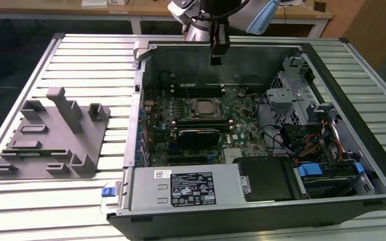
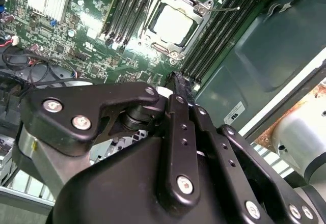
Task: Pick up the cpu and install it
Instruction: 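Close the cpu cover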
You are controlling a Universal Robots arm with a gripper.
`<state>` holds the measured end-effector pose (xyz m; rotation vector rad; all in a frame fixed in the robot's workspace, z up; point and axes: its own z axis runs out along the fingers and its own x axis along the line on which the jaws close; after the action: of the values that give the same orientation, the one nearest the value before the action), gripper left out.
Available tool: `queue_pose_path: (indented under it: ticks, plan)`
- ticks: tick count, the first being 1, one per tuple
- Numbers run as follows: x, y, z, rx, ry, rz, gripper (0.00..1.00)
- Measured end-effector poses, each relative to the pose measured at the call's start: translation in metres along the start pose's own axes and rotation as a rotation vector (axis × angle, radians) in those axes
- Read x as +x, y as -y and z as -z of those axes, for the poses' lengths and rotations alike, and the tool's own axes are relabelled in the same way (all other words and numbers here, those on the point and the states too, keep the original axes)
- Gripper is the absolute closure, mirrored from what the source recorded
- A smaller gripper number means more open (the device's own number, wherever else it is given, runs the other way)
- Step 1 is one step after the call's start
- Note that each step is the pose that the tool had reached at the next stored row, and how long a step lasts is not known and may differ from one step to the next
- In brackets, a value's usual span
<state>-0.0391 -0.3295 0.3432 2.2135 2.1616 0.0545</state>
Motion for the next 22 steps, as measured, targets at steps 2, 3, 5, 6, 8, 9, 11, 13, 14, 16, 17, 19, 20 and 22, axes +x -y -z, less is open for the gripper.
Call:
queue_pose_path:
  ticks: [2, 3, 5, 6, 8, 9, 11, 13, 14, 16, 17, 19, 20, 22]
  plan:
    - [0.0, 0.0001, -0.0022, 0.0, -0.0001, 0.0, 0.89]
    - [0.0, 0.0002, -0.0027, 0.0, 0.0, 0.0, 0.89]
    - [0.0, 0.0002, -0.0037, 0.0, 0.0, 0.0, 0.89]
    - [0.0, 0.0003, -0.0042, -0.0001, 0.0, 0.0, 0.89]
    - [0.0, 0.0003, -0.0051, 0.0, 0.0, 0.0, 0.89]
    - [0.0001, 0.0003, -0.0057, 0.0, 0.0, 0.0, 0.89]
    - [0.0001, 0.0004, -0.0067, 0.0, -0.0001, 0.0, 0.89]
    - [0.0001, 0.0004, -0.0076, 0.0, 0.0, 0.0, 0.89]
    - [0.0001, 0.0005, -0.0081, 0.0, 0.0, 0.0, 0.89]
    - [0.0001, 0.0005, -0.0091, 0.0, -0.0001, 0.0, 0.89]
    - [0.0001, 0.0006, -0.0096, 0.0, 0.0, 0.0, 0.89]
    - [0.0001, 0.0006, -0.0106, 0.0, -0.0001, 0.0, 0.89]
    - [0.0001, 0.0006, -0.011, 0.0, 0.0, 0.0, 0.89]
    - [0.0001, 0.0007, -0.012, 0.0, -0.0001, 0.0, 0.89]
